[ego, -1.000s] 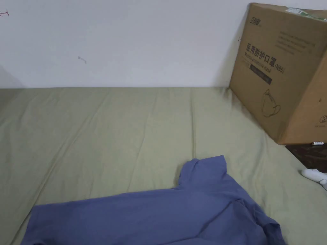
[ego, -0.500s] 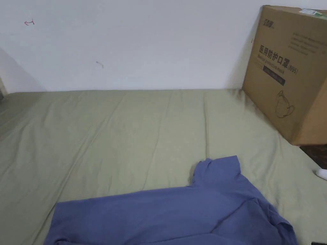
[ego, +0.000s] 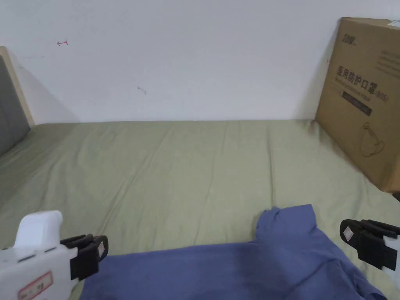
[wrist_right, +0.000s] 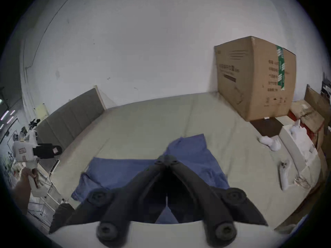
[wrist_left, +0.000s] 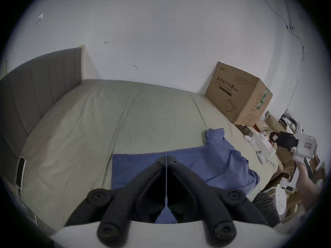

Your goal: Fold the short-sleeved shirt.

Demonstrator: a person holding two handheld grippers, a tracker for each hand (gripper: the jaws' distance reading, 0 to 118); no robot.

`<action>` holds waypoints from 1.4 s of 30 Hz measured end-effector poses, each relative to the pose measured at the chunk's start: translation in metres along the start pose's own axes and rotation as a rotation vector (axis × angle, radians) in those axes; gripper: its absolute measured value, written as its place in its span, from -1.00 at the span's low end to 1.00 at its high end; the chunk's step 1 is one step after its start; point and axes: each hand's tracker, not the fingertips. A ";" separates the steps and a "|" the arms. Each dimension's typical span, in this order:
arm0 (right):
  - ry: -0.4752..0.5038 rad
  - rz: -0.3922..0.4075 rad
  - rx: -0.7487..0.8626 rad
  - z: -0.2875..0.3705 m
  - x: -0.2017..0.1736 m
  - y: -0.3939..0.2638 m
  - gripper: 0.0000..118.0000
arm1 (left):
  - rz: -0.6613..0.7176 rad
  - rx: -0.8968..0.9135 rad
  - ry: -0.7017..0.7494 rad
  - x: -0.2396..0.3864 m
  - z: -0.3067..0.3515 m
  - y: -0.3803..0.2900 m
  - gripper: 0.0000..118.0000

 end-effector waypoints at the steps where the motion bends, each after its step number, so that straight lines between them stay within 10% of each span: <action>1: 0.010 -0.002 -0.014 -0.007 -0.001 0.004 -1.00 | 0.011 -0.077 0.031 -0.019 -0.021 0.013 -0.99; 7: 0.010 -0.003 -0.103 -0.043 0.000 -0.001 -1.00 | 0.095 -0.301 0.080 -0.092 -0.117 0.031 -0.90; 8: 0.003 -0.007 -0.126 -0.048 0.002 -0.003 -1.00 | 0.109 -0.311 0.124 -0.103 -0.131 0.027 -0.62; 10: -0.002 -0.033 -0.166 -0.059 0.005 -0.012 -1.00 | 0.108 -0.350 0.186 -0.126 -0.163 0.016 0.66; 12: -0.002 -0.061 -0.203 -0.065 0.010 -0.017 -1.00 | 0.085 -0.346 0.205 -0.137 -0.183 0.006 0.99; 20: -0.058 -0.100 -0.289 -0.097 0.045 -0.027 -1.00 | -0.078 -0.503 0.219 -0.129 -0.222 -0.036 0.72; 23: -0.088 -0.089 -0.300 -0.117 0.058 -0.020 -1.00 | -0.134 -0.396 0.191 -0.114 -0.198 -0.024 -1.00; 26: -0.103 -0.088 -0.312 -0.150 0.077 -0.006 -0.96 | -0.061 -0.320 0.057 -0.109 -0.158 0.002 -1.00; 29: -0.132 -0.082 -0.369 -0.199 0.097 0.009 0.81 | -0.076 -0.286 0.068 -0.099 -0.143 0.012 -1.00; 30: -0.153 -0.085 -0.417 -0.223 0.108 0.011 1.00 | -0.060 -0.275 0.057 -0.097 -0.137 0.015 -1.00; 39: -0.291 -0.172 -0.648 -0.331 0.168 -0.004 0.87 | -0.016 -0.269 0.049 -0.102 -0.127 0.018 -1.00; 42: -0.278 -0.032 -0.678 -0.327 0.152 -0.002 -0.34 | -0.009 -0.277 0.052 -0.108 -0.131 0.020 -1.00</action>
